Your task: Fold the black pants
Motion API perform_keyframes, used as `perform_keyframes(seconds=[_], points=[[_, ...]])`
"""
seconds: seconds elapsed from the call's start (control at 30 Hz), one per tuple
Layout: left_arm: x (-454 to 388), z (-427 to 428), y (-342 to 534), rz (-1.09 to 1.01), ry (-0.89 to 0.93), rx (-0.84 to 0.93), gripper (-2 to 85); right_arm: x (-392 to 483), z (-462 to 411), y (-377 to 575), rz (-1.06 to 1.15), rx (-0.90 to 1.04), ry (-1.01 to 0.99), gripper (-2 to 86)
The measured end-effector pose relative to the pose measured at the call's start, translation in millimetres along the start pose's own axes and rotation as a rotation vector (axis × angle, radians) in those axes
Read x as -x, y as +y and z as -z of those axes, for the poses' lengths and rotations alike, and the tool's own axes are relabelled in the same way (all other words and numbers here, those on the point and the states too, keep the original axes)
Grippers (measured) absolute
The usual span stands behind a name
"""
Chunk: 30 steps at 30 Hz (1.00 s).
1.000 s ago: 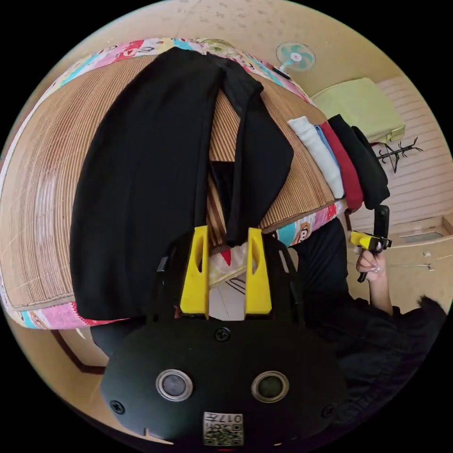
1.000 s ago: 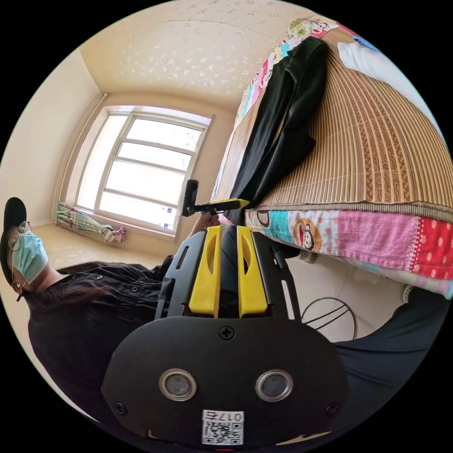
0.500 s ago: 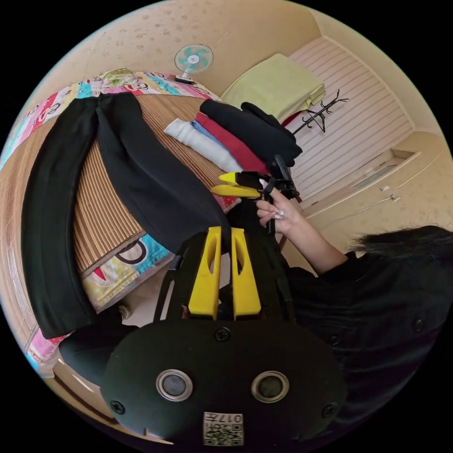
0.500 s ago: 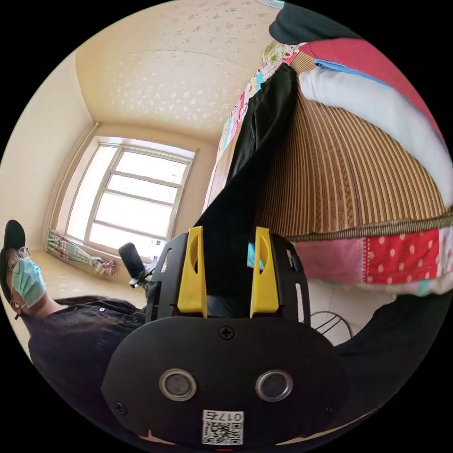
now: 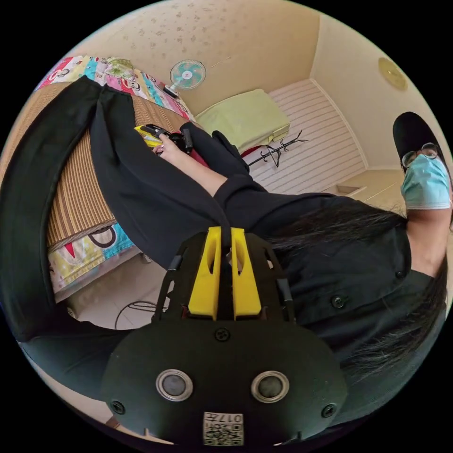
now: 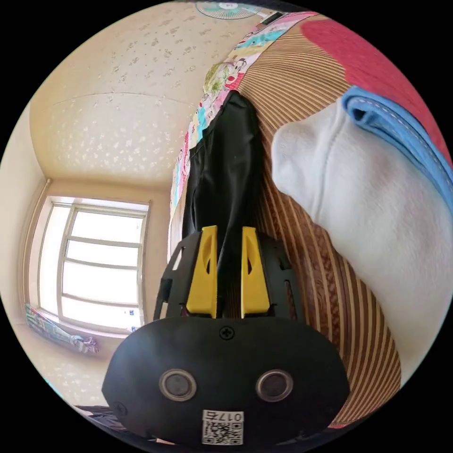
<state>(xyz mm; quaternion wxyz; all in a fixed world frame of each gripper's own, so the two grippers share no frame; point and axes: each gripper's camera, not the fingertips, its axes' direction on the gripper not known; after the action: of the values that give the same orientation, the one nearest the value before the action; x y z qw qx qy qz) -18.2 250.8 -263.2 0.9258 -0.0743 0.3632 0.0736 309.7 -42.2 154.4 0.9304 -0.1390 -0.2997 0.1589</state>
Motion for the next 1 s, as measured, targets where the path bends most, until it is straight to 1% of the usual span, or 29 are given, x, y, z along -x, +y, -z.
perform_keyframes(seconds=[0.03,0.07,0.13,0.2,0.27,0.33,0.37,0.4,0.47,0.53,0.6,0.67,0.73,0.77,0.87,0.9,1.0], points=[[10,22,5,0.033,0.019,-0.047,4.1,9,-3,-3,0.015,-0.015,0.011,4.9],[15,33,7,0.046,0.022,-0.070,4.1,33,-9,-8,0.059,-0.045,0.067,4.4],[39,80,24,0.123,0.030,-0.194,4.1,81,-27,-11,0.169,-0.076,0.149,4.0],[61,114,39,0.189,0.052,-0.276,4.1,152,-71,-10,0.333,-0.051,0.222,4.2],[82,147,57,0.251,0.058,-0.365,4.0,192,-114,-9,0.383,-0.001,0.212,5.0],[107,190,83,0.312,0.061,-0.476,3.9,220,-161,-8,0.401,0.058,0.160,6.9],[113,199,89,0.322,0.055,-0.499,3.9,235,-196,-5,0.441,0.129,0.127,9.0],[126,220,102,0.359,0.027,-0.552,3.6,243,-232,-2,0.469,0.230,0.102,11.9],[145,249,122,0.421,-0.061,-0.620,2.9,241,-268,8,0.439,0.323,0.113,15.1],[170,279,150,0.581,-0.189,-0.654,1.1,231,-278,29,0.408,0.337,0.117,16.3],[180,295,168,0.653,-0.268,-0.678,0.5,213,-265,69,0.493,0.360,0.014,15.0],[187,306,175,0.685,-0.347,-0.668,1.1,189,-242,102,0.503,0.350,0.016,14.9],[198,317,161,0.688,-0.443,-0.598,6.1,158,-216,137,0.476,0.326,0.049,14.8],[201,319,154,0.679,-0.464,-0.580,6.6,139,-203,159,0.443,0.316,0.069,14.6],[220,322,98,0.556,-0.566,-0.483,8.5,107,-186,214,0.343,0.301,0.073,14.2],[231,318,69,0.513,-0.612,-0.419,9.8,104,-186,232,0.314,0.287,0.069,14.1],[269,299,5,0.450,-0.733,-0.261,10.9,109,-208,265,0.291,0.336,0.046,12.9]])
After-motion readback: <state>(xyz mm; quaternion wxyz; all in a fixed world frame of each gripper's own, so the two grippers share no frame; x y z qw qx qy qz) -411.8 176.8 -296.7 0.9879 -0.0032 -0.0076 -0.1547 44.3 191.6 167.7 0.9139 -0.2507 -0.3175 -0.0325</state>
